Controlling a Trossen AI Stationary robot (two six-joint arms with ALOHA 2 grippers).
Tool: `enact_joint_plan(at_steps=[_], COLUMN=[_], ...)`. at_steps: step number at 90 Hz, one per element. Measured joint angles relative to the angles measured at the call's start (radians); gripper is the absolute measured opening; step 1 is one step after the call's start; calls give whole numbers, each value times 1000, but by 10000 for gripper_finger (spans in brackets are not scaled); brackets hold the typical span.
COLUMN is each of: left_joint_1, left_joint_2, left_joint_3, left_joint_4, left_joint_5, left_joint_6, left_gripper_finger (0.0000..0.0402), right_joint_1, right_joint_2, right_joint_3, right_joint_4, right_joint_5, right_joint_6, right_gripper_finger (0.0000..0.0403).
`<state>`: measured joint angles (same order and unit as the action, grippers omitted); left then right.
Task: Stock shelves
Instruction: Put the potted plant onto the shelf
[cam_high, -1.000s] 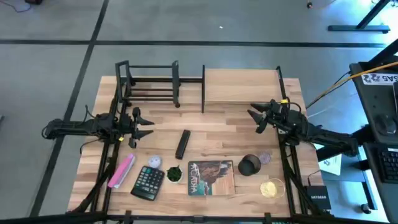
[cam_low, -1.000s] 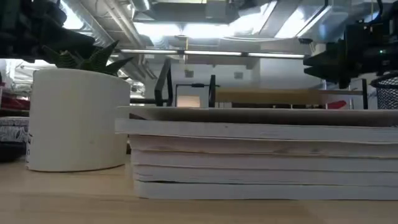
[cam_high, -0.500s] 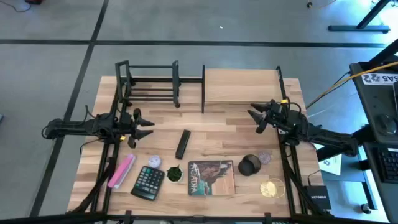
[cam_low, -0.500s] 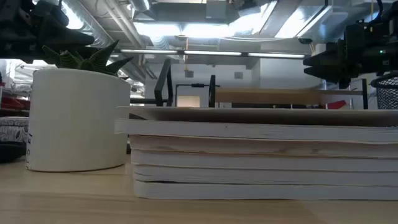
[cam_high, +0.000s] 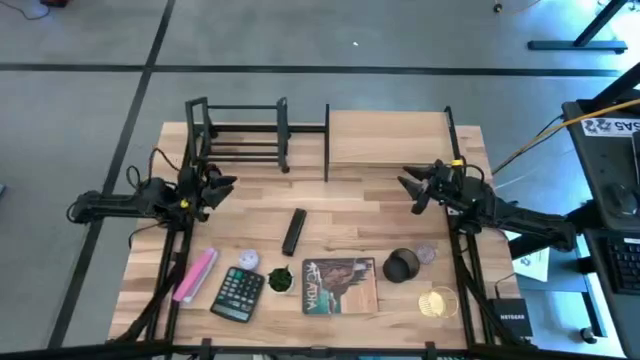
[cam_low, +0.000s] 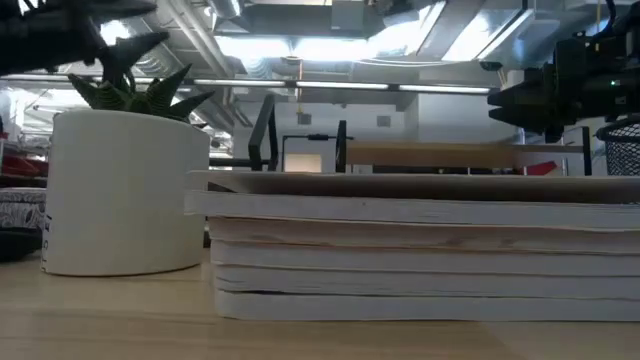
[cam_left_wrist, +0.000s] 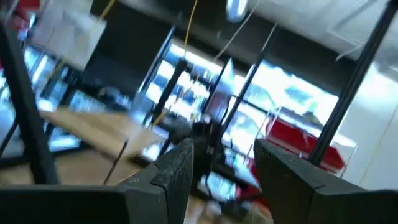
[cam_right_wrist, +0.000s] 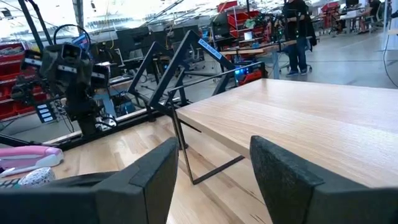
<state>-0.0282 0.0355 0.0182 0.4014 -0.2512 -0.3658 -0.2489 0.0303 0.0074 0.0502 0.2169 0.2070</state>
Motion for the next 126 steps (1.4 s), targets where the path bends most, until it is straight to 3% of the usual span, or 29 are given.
enact_joint_plan(at_steps=[13,34,49,57,65,79,100,109,126], left_joint_1=[0,0,0,0,-2,-7,-57,-131,-272], left_joint_2=[104,374,607,710,789,864,885,884,910], left_joint_3=[73,258,425,486,515,534,536,536,536], left_joint_4=[1,-47,-251,-391,-382,-379,-393,-402,-475], left_joint_5=[-28,-19,-19,-31,-17,150,231,219,89], left_joint_6=[75,141,222,339,432,407,375,343,225], left_gripper_finger=[153,153,153,153,153,153,153,153,153], right_joint_1=[0,0,0,0,0,0,0,0,0], right_joint_2=[0,0,0,0,0,0,0,0,0], right_joint_3=[0,0,0,0,0,0,0,0,0], right_joint_4=[0,0,0,0,0,0,0,0,0], right_joint_5=[0,0,0,0,0,0,0,0,0], right_joint_6=[0,0,0,0,0,0,0,0,0], right_gripper_finger=[186,186,186,186,186,186,186,186,186])
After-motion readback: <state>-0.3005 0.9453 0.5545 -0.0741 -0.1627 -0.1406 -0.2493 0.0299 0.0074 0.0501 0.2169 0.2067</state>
